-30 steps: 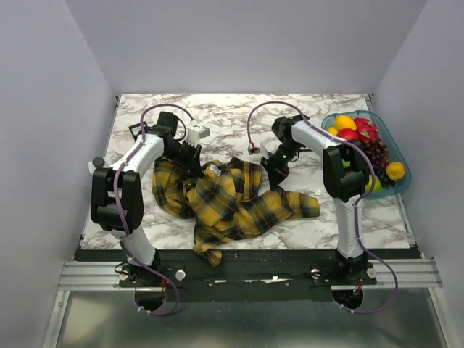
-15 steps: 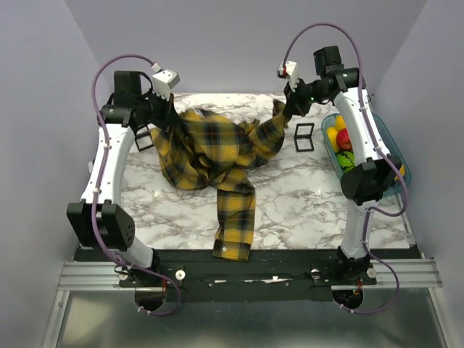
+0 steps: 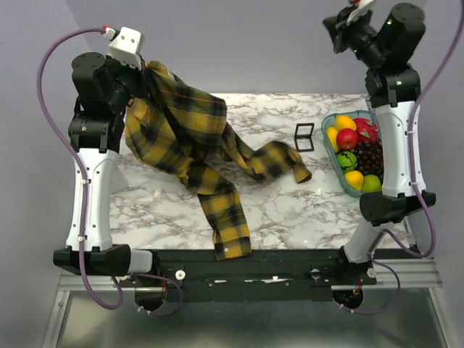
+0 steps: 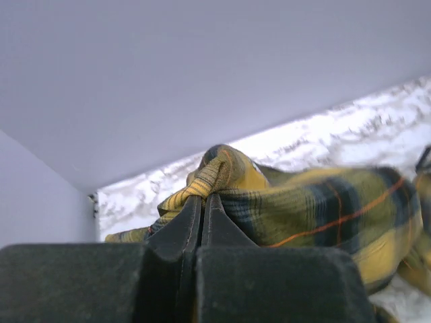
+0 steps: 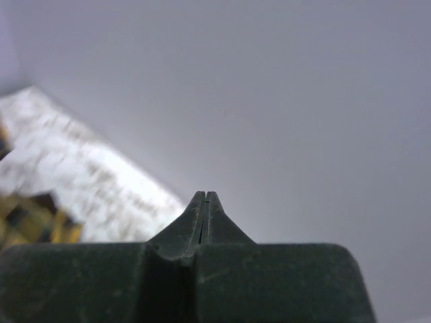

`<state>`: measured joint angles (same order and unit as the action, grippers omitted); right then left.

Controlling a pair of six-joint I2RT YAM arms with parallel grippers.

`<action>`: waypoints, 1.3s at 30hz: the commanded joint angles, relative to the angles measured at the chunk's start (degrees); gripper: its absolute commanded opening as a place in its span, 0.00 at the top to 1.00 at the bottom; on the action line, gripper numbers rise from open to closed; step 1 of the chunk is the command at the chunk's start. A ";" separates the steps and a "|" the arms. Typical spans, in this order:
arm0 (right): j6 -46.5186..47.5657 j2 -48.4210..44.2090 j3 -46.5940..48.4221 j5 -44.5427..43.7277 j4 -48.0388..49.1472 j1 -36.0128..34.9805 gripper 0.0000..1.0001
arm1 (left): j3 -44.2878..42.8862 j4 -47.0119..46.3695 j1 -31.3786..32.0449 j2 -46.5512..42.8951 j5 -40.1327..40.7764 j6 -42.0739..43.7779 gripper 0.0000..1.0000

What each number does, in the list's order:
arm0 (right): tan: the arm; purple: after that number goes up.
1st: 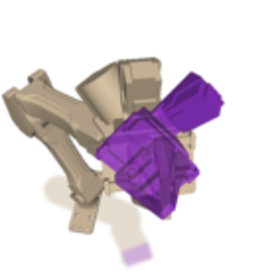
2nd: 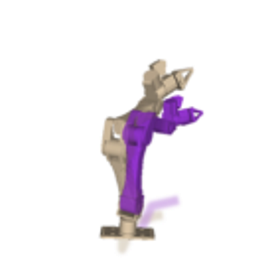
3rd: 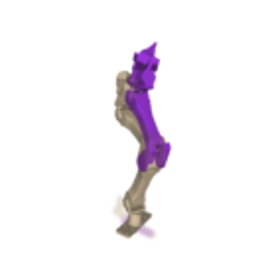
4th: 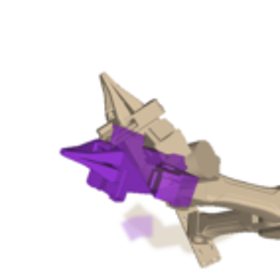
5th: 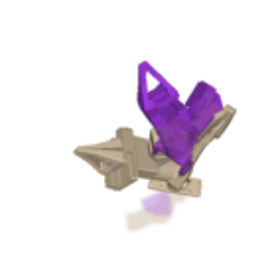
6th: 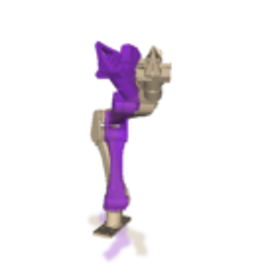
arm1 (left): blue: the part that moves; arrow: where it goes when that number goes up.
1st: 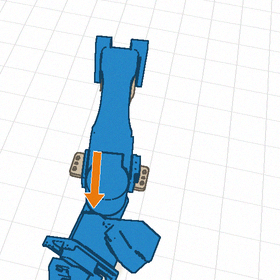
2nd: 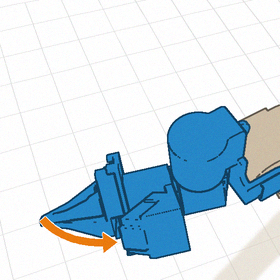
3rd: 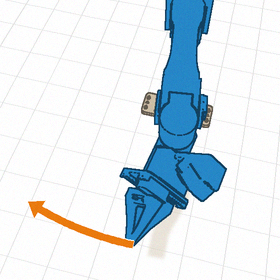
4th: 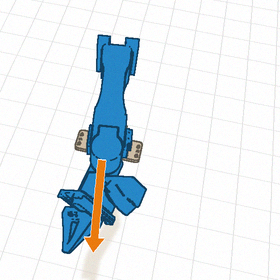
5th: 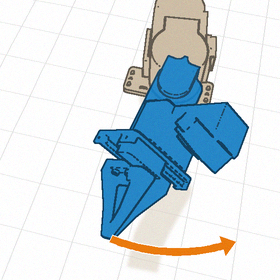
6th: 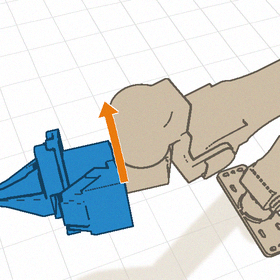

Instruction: Remove the brooch from the garment

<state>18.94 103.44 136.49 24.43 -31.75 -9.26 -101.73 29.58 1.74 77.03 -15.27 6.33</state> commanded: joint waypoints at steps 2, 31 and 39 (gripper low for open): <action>-9.36 -1.84 6.85 -13.44 21.99 0.47 1.00 | -6.19 -8.23 0.20 -1.01 6.66 -1.32 1.00; -10.06 2.90 -60.81 17.50 37.80 -39.43 0.09 | -4.88 -5.41 9.16 -1.62 26.95 0.61 1.00; -22.53 13.09 -53.19 15.31 47.91 -43.56 0.08 | -6.54 -4.01 8.37 -1.36 29.59 0.71 1.00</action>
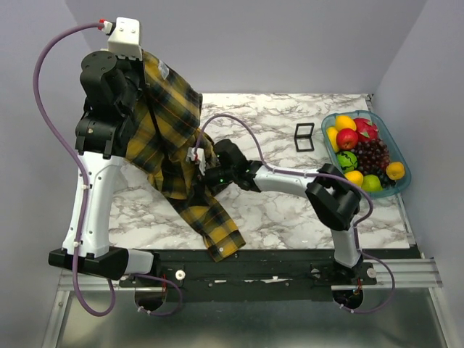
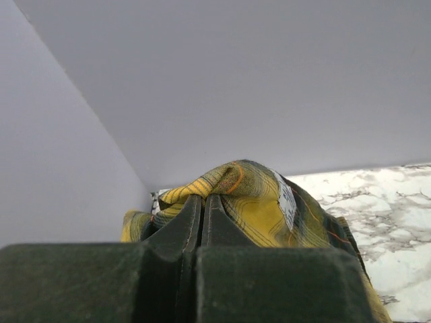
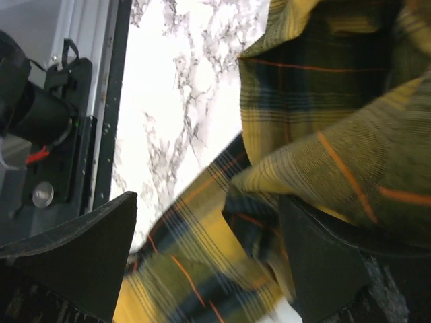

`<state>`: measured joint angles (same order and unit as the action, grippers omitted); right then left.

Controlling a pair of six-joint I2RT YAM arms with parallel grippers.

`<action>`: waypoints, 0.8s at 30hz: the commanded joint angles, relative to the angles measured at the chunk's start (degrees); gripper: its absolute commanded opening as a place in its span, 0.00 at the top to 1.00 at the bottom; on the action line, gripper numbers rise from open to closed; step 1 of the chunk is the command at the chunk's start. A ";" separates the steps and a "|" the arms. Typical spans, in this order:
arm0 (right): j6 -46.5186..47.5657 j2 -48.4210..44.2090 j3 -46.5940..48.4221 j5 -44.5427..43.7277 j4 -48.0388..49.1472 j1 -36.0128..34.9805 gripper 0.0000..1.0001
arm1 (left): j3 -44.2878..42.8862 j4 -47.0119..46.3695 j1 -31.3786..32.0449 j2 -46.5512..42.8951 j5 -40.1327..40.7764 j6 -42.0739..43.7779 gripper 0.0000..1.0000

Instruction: Remove the brooch from the garment

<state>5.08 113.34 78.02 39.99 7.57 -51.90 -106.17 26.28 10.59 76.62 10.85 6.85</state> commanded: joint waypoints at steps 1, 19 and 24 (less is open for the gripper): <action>-10.08 5.99 6.61 -1.04 8.86 -1.27 0.08 | -2.63 -0.27 -0.48 -0.51 3.21 -0.26 1.00; -8.08 -0.38 9.71 -27.07 -12.14 7.50 1.00 | 1.75 1.23 -0.75 -4.10 4.01 -0.27 1.00; -0.17 -11.20 6.01 -27.16 -17.67 16.46 1.00 | 5.53 -0.44 -0.75 -7.09 1.11 2.63 1.00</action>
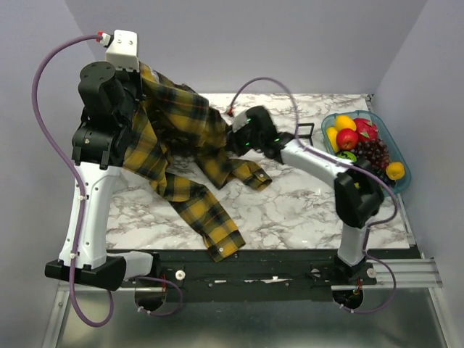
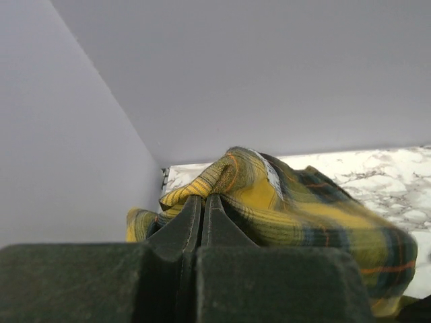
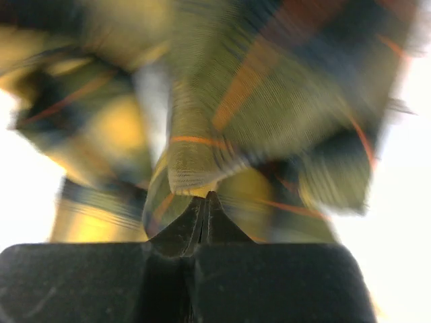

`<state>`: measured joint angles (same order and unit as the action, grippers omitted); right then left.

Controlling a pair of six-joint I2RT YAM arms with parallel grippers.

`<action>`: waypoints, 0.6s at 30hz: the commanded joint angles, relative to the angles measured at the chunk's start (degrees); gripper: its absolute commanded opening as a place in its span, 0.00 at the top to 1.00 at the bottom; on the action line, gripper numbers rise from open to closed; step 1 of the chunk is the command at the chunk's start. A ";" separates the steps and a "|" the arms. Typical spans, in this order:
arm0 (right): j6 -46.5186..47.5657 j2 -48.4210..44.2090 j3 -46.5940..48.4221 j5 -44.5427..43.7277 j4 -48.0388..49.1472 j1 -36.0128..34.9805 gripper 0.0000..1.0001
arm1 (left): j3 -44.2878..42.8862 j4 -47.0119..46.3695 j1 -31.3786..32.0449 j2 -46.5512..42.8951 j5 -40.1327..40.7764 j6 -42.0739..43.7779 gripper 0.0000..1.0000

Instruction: Remove the brooch from the garment

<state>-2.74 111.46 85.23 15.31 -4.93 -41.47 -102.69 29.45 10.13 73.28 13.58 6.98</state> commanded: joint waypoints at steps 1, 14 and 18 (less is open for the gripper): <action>8.80 -10.98 -0.51 -2.48 -5.87 7.18 1.00 | 3.19 -4.05 -0.29 -4.54 -2.15 3.03 1.00; 19.44 -20.05 19.79 -9.06 -7.63 15.46 1.00 | -1.37 -12.75 -0.20 -4.10 -13.40 11.91 1.00; 19.79 -20.32 29.00 -9.77 -10.36 18.09 1.00 | -0.58 -13.36 -0.02 -6.82 -19.64 11.38 1.00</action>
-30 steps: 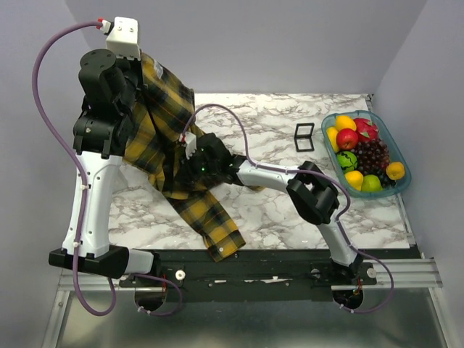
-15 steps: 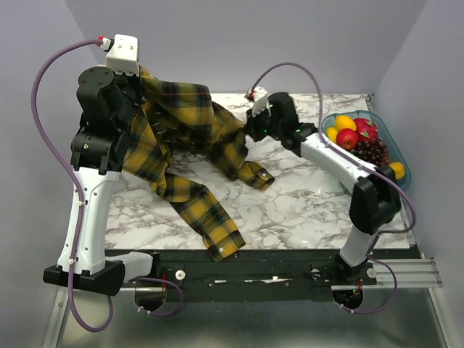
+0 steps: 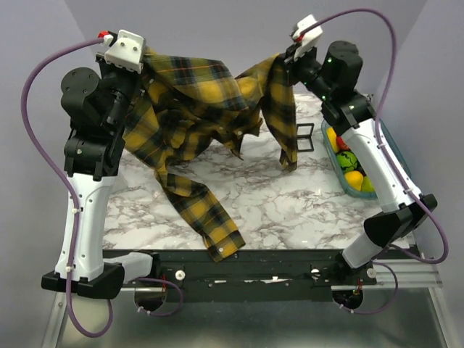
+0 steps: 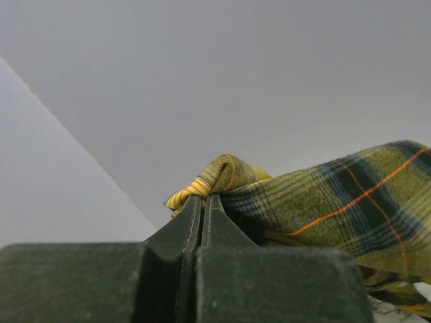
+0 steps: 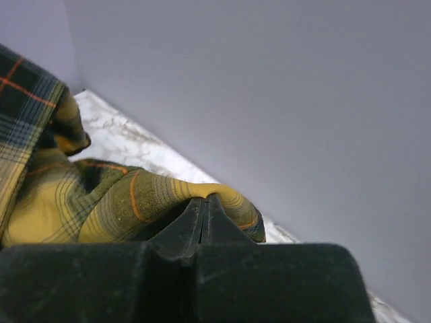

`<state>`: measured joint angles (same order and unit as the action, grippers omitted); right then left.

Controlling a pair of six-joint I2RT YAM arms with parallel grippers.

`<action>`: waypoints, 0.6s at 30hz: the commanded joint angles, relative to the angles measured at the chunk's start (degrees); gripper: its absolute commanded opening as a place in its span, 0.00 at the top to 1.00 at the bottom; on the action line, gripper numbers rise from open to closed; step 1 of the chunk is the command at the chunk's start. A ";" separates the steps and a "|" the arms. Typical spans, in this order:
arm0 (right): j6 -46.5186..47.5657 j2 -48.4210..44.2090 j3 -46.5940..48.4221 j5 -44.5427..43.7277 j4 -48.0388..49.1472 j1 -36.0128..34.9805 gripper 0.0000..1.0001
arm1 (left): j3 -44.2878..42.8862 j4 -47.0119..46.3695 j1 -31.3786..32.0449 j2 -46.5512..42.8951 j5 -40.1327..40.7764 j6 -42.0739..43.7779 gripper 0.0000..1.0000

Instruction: Remove the brooch from the garment

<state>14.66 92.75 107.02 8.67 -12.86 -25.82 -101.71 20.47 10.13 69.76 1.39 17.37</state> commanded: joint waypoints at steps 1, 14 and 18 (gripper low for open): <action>2.48 -1.61 10.54 -3.22 -2.69 2.88 1.00 | -0.34 -4.91 0.15 -4.88 -7.54 0.83 1.00; -5.95 -12.23 13.40 7.06 1.09 10.09 0.99 | 0.28 5.36 1.03 -10.51 3.03 4.34 1.00; -3.41 -19.52 8.91 11.10 0.13 9.92 1.00 | 2.74 9.22 1.03 -17.36 -2.78 4.79 1.00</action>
<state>10.11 80.40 117.69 15.07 -14.00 -15.92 -98.96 26.00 11.14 60.73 2.70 19.97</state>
